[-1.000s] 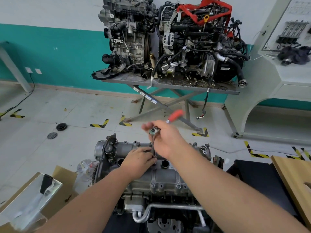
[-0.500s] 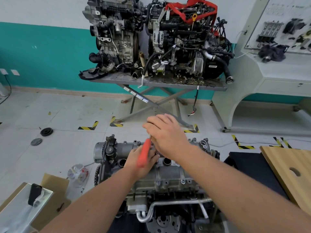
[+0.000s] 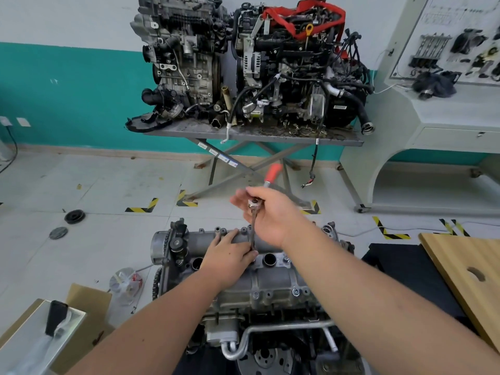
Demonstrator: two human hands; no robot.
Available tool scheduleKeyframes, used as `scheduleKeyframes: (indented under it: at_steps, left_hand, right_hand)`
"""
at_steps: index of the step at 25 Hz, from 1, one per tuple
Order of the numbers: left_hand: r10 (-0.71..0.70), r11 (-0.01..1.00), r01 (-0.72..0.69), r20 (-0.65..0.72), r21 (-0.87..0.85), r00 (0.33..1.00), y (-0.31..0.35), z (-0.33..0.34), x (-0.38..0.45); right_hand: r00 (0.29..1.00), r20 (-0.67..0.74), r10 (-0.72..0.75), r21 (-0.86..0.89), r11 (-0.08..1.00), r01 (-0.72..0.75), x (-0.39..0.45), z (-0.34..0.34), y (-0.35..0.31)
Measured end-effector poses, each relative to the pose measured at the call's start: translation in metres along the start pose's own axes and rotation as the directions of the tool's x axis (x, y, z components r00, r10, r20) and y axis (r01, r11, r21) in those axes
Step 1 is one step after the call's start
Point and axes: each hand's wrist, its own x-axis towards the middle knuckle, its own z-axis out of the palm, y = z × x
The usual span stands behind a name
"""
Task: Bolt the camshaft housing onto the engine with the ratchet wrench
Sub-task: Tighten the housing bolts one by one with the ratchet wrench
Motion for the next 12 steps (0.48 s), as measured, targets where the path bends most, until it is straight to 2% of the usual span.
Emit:
scheduleKeyframes:
  at_steps: [2,3,4,5,6,7,8,9,10,12]
  left_hand:
    - [0.003,1.0,-0.004,0.023,0.015,1.0,-0.002,0.001,0.0]
    - [0.014,0.999,-0.015,0.036,0.04,0.999,-0.002,0.001,0.0]
    - [0.02,0.998,-0.022,0.038,0.053,0.999,-0.002,0.002,0.001]
    - [0.018,0.999,-0.02,0.026,0.048,0.999,-0.002,0.002,0.001]
    - [0.017,0.999,-0.017,0.002,0.039,1.0,-0.002,0.001,0.0]
    - [0.022,0.999,-0.021,-0.021,0.045,1.0,-0.001,0.0,0.0]
    - [0.031,0.997,-0.028,-0.037,0.066,0.999,-0.001,0.0,-0.001]
    - [0.038,0.996,-0.034,-0.047,0.088,0.998,0.0,0.001,-0.001]
    - [0.036,0.996,-0.032,-0.057,0.082,0.998,0.0,0.001,-0.001]
    - [0.016,1.0,-0.015,-0.053,0.017,0.998,0.001,0.0,-0.001]
  right_hand:
    - [0.99,0.026,-0.135,0.174,0.976,0.129,0.003,-0.009,0.015]
    - [0.974,0.048,-0.223,0.14,0.967,0.215,0.003,-0.012,0.022]
    - [0.947,0.065,-0.314,-0.016,0.949,0.316,0.002,-0.016,0.029]
    - [0.903,0.092,-0.42,-0.246,0.869,0.429,0.002,-0.019,0.036]
    - [0.82,0.15,-0.552,-0.46,0.695,0.552,0.003,-0.022,0.041]
    - [0.684,0.241,-0.688,-0.597,0.45,0.664,0.006,-0.026,0.043]
    - [0.541,0.36,-0.76,-0.675,0.189,0.714,0.012,-0.028,0.041]
    - [0.447,0.483,-0.753,-0.703,-0.03,0.71,0.016,-0.028,0.036]
    - [0.411,0.595,-0.69,-0.708,-0.208,0.675,0.018,-0.028,0.03]
    - [0.439,0.726,-0.529,-0.684,-0.494,0.536,0.016,-0.027,0.018]
